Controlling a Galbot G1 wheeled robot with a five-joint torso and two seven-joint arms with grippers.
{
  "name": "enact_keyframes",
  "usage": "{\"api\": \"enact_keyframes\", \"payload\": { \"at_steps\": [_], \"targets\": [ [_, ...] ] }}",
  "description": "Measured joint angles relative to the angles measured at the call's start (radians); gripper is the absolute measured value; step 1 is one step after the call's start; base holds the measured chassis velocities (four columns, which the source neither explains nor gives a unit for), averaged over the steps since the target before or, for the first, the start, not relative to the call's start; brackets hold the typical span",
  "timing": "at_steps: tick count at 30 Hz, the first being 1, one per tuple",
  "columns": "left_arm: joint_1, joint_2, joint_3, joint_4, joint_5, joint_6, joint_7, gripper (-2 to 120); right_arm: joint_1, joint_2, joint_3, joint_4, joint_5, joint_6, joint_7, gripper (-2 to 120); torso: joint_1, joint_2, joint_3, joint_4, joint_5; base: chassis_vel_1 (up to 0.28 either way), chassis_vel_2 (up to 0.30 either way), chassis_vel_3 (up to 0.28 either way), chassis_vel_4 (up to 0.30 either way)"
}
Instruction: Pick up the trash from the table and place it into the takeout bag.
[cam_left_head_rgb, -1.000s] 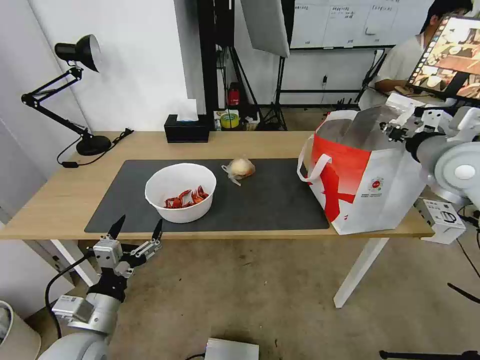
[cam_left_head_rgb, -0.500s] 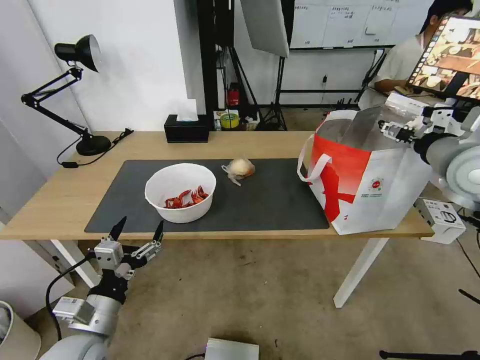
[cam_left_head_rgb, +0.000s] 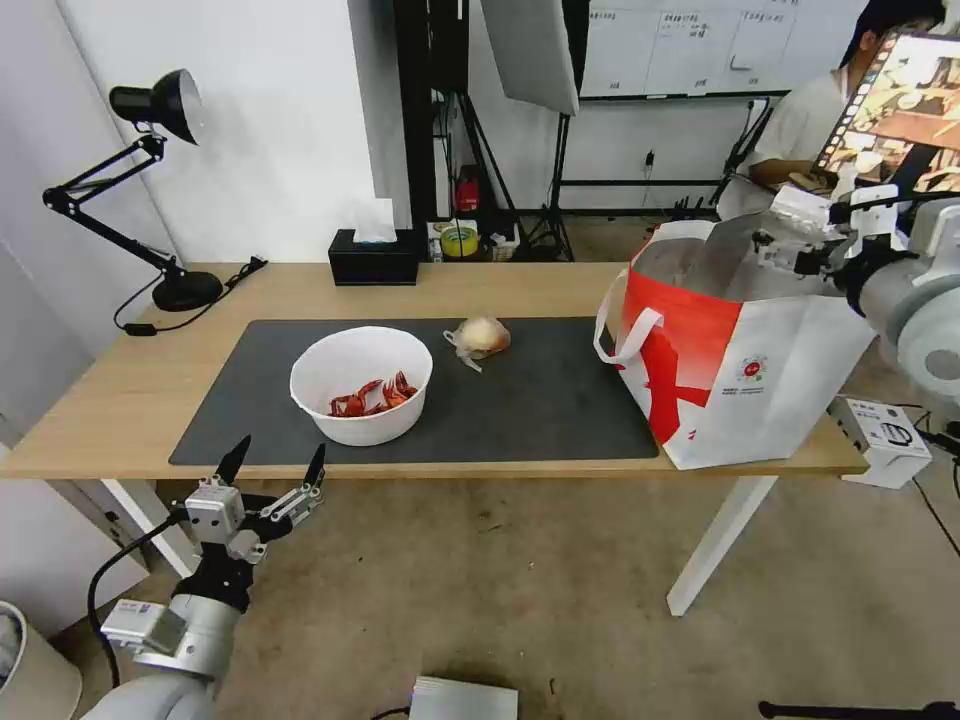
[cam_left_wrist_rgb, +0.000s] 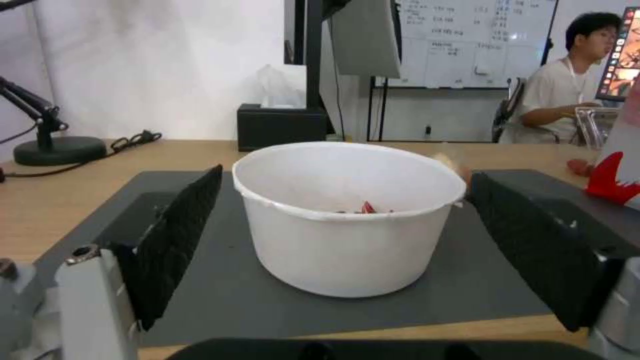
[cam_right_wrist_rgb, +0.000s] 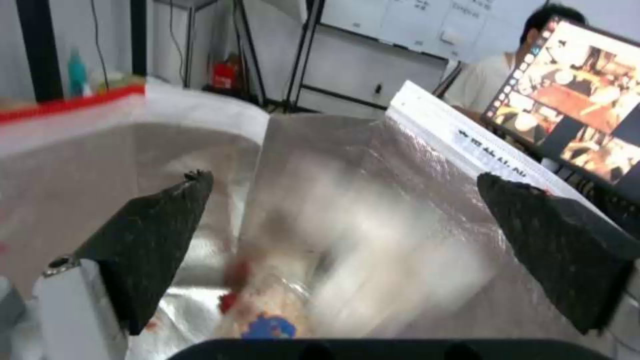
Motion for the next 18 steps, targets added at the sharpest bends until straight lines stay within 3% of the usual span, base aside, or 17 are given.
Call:
{"api": "enact_keyframes", "payload": {
  "at_steps": [4,10,18],
  "targets": [
    [0.003,-0.002,0.001,0.0,0.0,-0.006,0.001,100,-0.052,-0.006,0.034,0.002,-0.062,0.002,-0.044,100,0.0,0.0,0.0,0.0,0.0,0.0,0.0,0.0,0.0],
    [0.006,-0.005,0.002,0.0,0.001,-0.01,0.001,100,-0.088,0.006,0.063,0.003,-0.055,0.051,-0.027,100,0.0,0.0,0.0,0.0001,0.0,0.0,0.0,0.0,0.0],
    [0.009,-0.007,-0.002,-0.003,0.003,-0.011,0.002,100,-0.149,0.054,0.121,0.031,0.015,0.241,-0.004,100,0.0,0.0,0.0,0.0,-0.0001,0.0,0.0,0.0,0.0]
  ]
}}
